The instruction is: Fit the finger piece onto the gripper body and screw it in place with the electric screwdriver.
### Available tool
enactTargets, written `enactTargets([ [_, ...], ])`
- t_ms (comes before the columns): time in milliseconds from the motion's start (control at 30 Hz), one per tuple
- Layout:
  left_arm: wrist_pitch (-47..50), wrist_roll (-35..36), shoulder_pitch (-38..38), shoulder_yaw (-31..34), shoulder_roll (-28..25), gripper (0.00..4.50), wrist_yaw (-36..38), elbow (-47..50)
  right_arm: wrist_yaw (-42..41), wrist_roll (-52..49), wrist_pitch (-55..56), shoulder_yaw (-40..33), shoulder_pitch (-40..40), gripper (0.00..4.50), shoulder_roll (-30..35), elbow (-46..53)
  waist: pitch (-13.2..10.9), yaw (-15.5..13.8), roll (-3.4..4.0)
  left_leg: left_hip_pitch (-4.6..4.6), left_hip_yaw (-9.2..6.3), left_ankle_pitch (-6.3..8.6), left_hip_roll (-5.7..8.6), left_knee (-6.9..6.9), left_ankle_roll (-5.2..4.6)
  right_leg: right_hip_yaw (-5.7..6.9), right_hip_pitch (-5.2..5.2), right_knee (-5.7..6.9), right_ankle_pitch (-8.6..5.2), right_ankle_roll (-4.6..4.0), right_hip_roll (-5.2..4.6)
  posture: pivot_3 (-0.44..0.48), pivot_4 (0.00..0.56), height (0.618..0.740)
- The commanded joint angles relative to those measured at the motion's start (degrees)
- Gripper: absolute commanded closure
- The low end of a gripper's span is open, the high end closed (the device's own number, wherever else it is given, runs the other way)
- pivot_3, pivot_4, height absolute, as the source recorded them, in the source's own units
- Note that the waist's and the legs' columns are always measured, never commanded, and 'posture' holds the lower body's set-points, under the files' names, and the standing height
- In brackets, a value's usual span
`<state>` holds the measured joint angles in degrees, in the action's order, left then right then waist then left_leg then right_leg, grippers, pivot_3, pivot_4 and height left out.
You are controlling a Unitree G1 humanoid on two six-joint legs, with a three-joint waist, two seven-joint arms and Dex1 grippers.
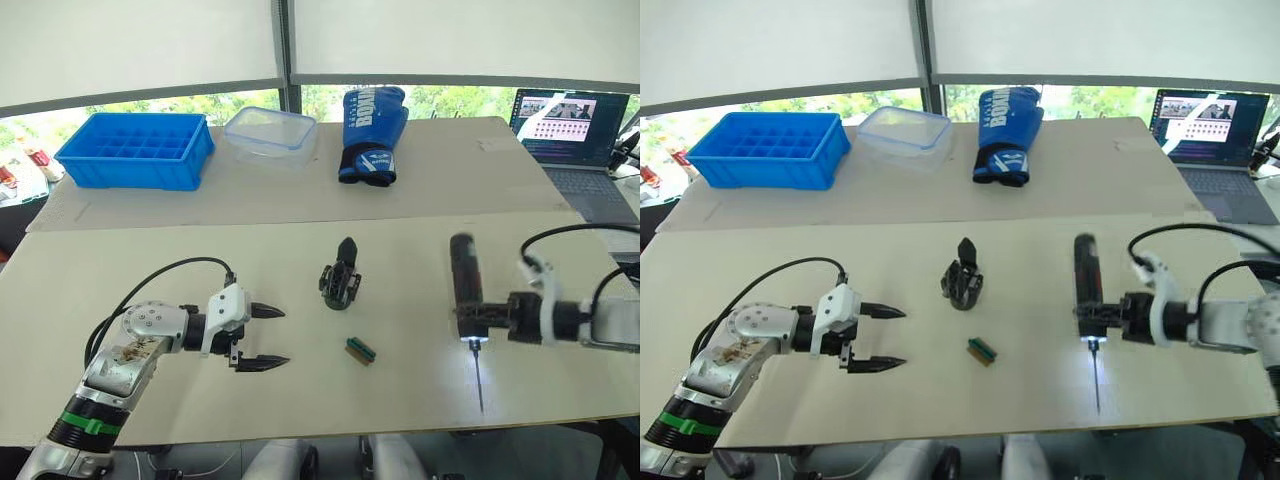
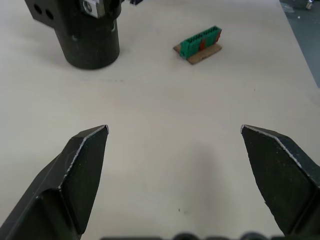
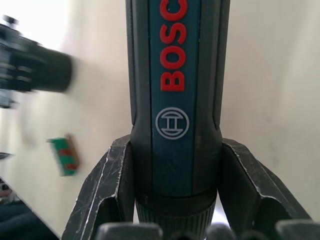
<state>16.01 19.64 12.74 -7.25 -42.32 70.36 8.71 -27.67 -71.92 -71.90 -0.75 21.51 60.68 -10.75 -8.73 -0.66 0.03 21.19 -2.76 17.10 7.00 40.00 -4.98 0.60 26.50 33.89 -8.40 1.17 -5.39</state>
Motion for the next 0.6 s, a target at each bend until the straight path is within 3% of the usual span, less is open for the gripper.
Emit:
enactTargets([
  [33,1.68,1.8,0.27,1.57,-1.65,0.0,0.73,2.7,-5.37,7.6,2.88,-1.24,3.13,1.21,0.67,-1.85,0.0,0.05,0.0,-0.01,0.0,0.02,0.01,0.0,-0.02,-0.01,0.0,0.0,0.0,0.0,0.0,0.0,0.15,0.74],
  [167,4.76,3.85,-0.81,3.03,-5.81,0.0,3.88,2.27,-16.76,14.72,9.33,-4.1,-1.12,0.02,5.98,0.07,0.0,-0.37,0.0,0.0,-0.04,0.06,0.06,0.0,-0.1,0.08,-0.02,-0.1,-0.01,0.02,0.01,0.0,0.15,0.74],
  [267,7.28,6.17,-0.77,6.68,-10.43,0.0,6.74,-0.09,-32.14,18.46,20.92,-14.9,-9.62,0.02,11.38,4.49,-0.06,-0.79,0.11,0.03,-0.05,0.08,0.1,-0.02,-0.12,0.16,0.06,-0.07,-0.08,0.1,0.07,0.0,0.15,0.74],
  [333,7.62,6.74,-0.13,8.45,-12.48,0.0,7.85,-1.78,-42.91,25.93,34.29,-20.14,-18.01,0.02,13.76,4.96,-0.07,-0.77,0.13,0.04,-0.01,0.08,0.14,-0.02,-0.12,0.19,0.1,-0.03,-0.12,0.17,0.09,0.0,0.15,0.74],
  [433,6.34,5.85,1.97,10.84,-15.04,0.0,9.03,-7.13,-54.09,38.75,54.78,-25.32,-29.26,0.02,16.09,-1.19,-0.1,-0.76,0.04,-0.15,-0.04,0.19,0.11,-0.03,0.06,0.26,-0.13,-0.07,-0.19,0.25,0.24,0.0,0.15,0.74],
  [600,4.88,5.29,4.45,9.85,-17.11,0.0,14.7,-14.22,-57.16,42.01,60.4,-26.26,-24.06,0.02,16.44,-10.44,-0.2,0.52,0.04,-0.43,0.26,0.35,0.22,-0.03,0.36,0.05,-0.31,0.01,-0.21,0.36,0.02,0.0,0.15,0.74],
])
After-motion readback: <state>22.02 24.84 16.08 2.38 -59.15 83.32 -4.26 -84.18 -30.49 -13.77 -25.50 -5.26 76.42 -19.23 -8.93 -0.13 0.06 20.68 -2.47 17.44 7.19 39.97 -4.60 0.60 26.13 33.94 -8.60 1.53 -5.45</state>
